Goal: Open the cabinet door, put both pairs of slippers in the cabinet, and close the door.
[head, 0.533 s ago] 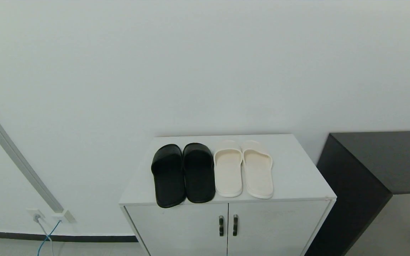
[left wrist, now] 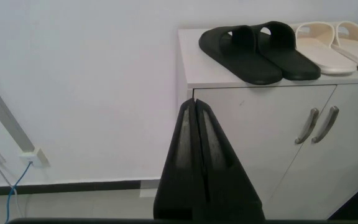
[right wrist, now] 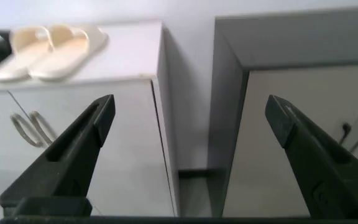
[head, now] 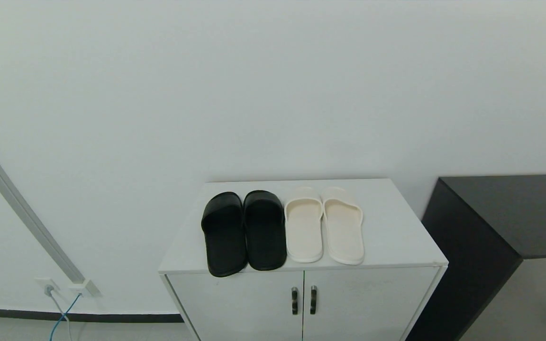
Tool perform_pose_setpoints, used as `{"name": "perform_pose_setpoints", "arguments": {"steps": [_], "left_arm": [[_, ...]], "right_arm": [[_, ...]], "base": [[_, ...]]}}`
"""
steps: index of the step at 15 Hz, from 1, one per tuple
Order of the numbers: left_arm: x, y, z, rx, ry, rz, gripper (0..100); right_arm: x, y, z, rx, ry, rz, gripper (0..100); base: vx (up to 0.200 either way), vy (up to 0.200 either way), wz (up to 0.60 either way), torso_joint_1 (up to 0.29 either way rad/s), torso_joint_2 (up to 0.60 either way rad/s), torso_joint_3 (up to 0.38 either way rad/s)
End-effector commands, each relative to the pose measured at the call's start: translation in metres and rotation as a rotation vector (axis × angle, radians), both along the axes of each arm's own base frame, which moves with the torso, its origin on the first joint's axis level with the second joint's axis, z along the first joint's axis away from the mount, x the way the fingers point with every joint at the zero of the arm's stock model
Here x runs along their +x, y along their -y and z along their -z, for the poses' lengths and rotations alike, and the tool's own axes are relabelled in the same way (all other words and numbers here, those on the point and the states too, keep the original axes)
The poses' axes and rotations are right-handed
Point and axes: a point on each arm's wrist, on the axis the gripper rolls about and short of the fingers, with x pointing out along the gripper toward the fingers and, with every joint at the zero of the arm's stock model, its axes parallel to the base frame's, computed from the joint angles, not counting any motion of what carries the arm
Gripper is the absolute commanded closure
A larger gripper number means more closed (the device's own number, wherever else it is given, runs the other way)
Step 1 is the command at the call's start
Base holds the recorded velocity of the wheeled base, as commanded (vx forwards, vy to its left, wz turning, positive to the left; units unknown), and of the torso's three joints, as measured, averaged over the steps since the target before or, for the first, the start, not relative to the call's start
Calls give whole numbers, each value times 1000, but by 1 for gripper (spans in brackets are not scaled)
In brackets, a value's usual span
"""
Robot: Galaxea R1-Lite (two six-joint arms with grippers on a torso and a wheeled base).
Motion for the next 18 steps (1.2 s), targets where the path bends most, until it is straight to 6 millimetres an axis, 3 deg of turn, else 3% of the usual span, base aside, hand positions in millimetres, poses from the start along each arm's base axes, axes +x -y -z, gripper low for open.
{"name": "perform_pose_setpoints", "arguments": {"steps": [1, 4, 7, 8, 12, 13, 16, 18], "left_arm": [[0, 0, 0, 0, -1, -1, 100], [0, 0, 0, 6, -3, -9, 100], [0, 0, 0, -2, -1, -7, 100], [0, 0, 0, 0, -1, -7, 100], [0, 0, 0, 0, -1, -7, 100], [0, 0, 0, 0, -1, -7, 100], [0, 0, 0, 0, -1, -7, 100], [0, 0, 0, 0, -1, -7, 100]], "right_arm": [[-1, 0, -25, 8, -6, -19, 0], [17, -2, -31, 12, -160, -107, 0], [42, -5, -50, 30, -278, -226, 0], [63, -6, -66, 42, -327, -271, 0], [114, -21, -83, 59, -351, -395, 0], [131, -33, -92, 81, -355, -393, 0], [146, -60, -104, 70, -375, -438, 0], [164, -92, -110, 62, -405, -469, 0]], "base": [[0, 0, 0, 0, 0, 0], [0, 0, 0, 0, 0, 0], [0, 0, 0, 0, 0, 0], [0, 0, 0, 0, 0, 0], [0, 0, 0, 0, 0, 0], [0, 0, 0, 0, 0, 0], [0, 0, 0, 0, 0, 0], [0, 0, 0, 0, 0, 0]]}}
